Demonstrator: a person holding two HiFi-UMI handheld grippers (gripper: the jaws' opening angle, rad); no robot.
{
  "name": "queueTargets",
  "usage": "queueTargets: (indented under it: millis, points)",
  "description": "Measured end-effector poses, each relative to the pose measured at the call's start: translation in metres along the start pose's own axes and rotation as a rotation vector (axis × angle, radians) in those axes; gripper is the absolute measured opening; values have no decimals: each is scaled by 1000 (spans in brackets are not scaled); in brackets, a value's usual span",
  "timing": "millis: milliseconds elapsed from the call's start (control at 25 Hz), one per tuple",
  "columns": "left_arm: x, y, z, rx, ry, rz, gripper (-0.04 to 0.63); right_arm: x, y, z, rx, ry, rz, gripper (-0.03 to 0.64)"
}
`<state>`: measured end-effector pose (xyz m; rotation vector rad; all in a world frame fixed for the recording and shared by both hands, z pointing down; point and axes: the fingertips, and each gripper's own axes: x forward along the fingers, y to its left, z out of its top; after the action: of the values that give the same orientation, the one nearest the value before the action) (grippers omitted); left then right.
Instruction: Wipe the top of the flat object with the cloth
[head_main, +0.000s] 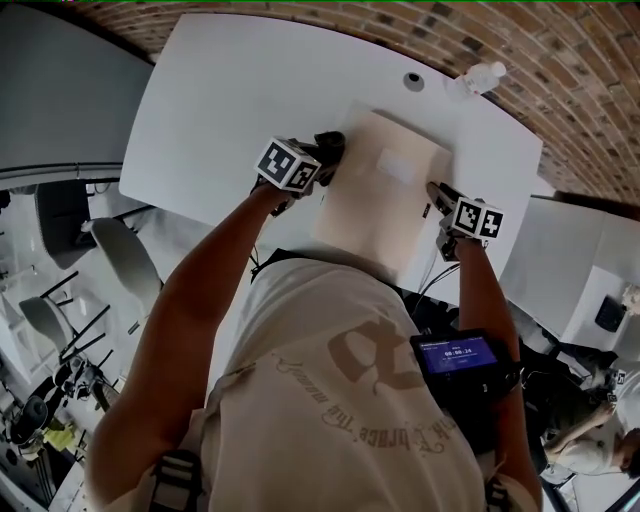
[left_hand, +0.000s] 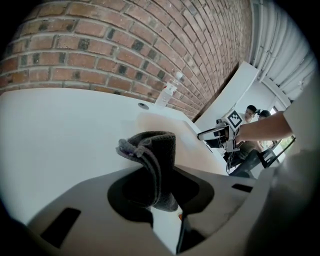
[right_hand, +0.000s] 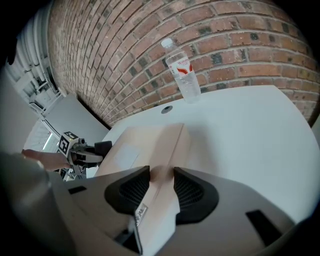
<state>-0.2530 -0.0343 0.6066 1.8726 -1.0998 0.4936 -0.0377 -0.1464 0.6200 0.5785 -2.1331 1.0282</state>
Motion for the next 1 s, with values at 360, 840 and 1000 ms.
queueTargets:
  millis: [360, 840, 1000]
  points:
    - [-12, -20, -35, -1, -1, 25, 106, 0, -4, 1, 0, -14, 14, 166]
    - [-36, -52, -87, 0, 5, 49, 106, -1, -2, 2, -18, -25, 21, 166]
    - [-44, -62, -108, 1, 14, 70, 106, 1, -1, 2, -27, -28, 24, 166]
